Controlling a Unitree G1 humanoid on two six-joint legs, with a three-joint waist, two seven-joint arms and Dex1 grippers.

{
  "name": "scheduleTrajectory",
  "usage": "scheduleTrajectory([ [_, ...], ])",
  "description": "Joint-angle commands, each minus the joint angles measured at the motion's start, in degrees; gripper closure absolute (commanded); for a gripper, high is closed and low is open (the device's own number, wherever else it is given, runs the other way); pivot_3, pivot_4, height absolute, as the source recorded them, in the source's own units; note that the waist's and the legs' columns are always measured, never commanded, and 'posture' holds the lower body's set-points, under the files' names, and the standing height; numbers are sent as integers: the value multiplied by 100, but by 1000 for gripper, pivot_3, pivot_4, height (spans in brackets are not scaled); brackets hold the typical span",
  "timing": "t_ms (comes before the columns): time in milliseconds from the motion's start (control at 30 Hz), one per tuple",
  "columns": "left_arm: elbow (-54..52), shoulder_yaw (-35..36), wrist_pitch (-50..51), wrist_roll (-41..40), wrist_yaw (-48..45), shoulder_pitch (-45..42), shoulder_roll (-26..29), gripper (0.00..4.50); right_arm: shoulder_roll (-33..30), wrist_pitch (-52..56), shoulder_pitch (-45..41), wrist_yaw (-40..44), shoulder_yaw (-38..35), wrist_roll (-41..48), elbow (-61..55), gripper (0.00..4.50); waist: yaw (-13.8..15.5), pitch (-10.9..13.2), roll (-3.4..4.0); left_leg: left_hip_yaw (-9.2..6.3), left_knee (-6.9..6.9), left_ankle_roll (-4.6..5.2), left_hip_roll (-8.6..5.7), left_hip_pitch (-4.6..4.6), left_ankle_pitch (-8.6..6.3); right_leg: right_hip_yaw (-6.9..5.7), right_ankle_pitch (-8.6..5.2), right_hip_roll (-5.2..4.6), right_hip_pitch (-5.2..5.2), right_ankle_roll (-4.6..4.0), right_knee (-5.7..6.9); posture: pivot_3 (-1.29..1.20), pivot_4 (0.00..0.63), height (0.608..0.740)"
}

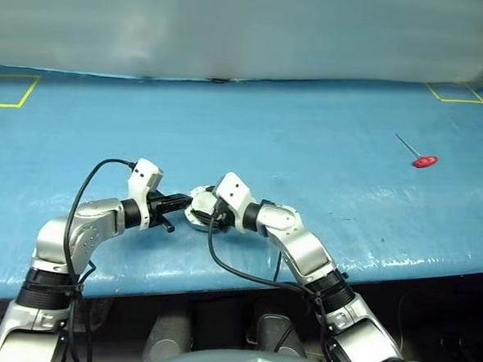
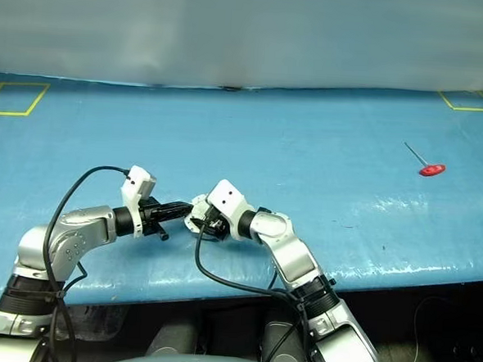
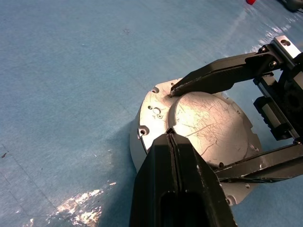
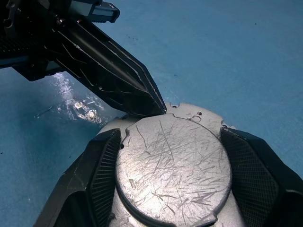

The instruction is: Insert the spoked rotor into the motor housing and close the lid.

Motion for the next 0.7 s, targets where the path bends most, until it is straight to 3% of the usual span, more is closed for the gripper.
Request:
scheduleTrajectory([
  [33, 55, -324, 161, 109, -64, 112, -9, 4500, -143, 169, 203, 142, 29, 62, -139, 721, 1, -2, 1, -2, 0, 4, -5, 0, -3, -2, -2, -6, 3, 2, -1, 0, 150, 740],
  [100, 48, -332, 156, 118, -75, 124, 11, 4500, -214, 210, 260, 170, 24, 83, -232, 119, -2, -2, 1, -4, 0, 11, -13, 1, -6, -2, -5, -13, 5, 7, -2, 0, 150, 740],
  [133, 48, -337, 151, 121, -84, 128, 23, 4500, -242, 234, 288, 185, 18, 91, -282, 51, -3, -3, 1, -5, 0, 12, -17, 1, -7, -2, -6, -16, 6, 9, -2, 0, 150, 740],
  [700, 18, -356, 99, 189, -189, 171, 76, 4500, -829, 769, 916, 18, -530, 384, -1375, 51, 2, -2, 4, -29, 2, 13, -21, 8, -8, -21, -12, -21, 27, 14, -11, 0, 150, 740],
])
